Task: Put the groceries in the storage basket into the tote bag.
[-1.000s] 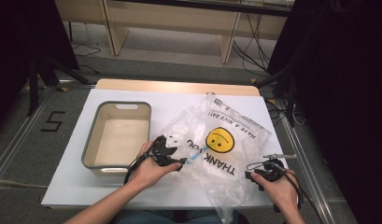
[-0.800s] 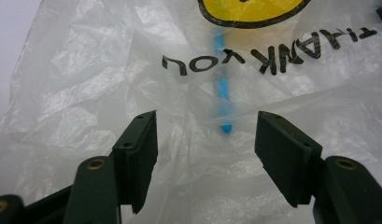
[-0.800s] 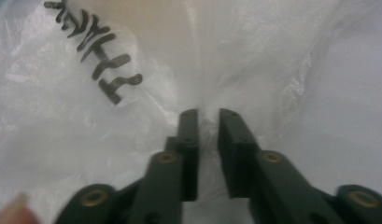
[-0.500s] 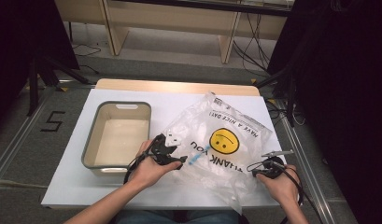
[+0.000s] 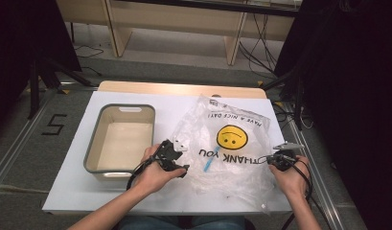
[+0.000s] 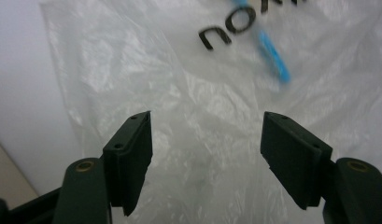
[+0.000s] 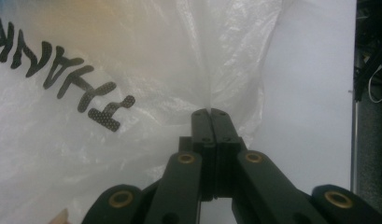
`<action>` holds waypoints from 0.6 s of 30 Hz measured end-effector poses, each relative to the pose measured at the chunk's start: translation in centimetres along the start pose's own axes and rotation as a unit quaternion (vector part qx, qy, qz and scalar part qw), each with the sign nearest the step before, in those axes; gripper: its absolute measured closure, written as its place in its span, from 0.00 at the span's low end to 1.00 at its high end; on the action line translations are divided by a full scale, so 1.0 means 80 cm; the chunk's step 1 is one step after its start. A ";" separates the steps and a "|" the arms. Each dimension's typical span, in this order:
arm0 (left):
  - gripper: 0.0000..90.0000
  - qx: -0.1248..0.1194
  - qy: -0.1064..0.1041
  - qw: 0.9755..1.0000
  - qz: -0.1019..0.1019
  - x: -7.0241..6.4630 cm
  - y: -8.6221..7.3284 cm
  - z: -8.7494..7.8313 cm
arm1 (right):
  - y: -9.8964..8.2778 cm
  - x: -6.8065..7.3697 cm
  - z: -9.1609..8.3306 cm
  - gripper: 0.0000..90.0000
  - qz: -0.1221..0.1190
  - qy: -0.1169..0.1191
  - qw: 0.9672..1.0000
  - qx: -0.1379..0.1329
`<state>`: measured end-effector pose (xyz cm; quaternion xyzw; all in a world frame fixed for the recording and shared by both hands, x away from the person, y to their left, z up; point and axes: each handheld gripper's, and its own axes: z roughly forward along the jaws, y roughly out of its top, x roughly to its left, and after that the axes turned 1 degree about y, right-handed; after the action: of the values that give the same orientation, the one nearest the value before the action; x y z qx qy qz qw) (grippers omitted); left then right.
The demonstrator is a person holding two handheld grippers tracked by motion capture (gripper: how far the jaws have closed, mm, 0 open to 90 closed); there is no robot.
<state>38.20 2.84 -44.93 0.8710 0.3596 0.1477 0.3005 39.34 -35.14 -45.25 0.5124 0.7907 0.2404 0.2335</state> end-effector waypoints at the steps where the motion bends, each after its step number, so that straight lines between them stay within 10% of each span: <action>1: 0.37 0.014 -0.002 1.000 0.004 -0.002 -0.002 0.003 | 0.001 -0.001 0.001 1.00 0.003 -0.002 1.000 -0.002; 11: 0.41 0.067 -0.024 0.997 0.018 -0.015 -0.016 0.006 | 0.009 -0.007 0.017 0.93 0.022 -0.013 0.999 -0.030; 18: 0.50 0.094 -0.033 0.995 0.023 -0.020 -0.023 0.013 | 0.017 0.006 -0.035 0.65 0.047 -0.003 0.995 -0.086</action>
<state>36.58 2.24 -46.97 0.9077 0.3418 0.0912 0.2257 38.41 -34.58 -42.30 0.5279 0.7415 0.3160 0.2677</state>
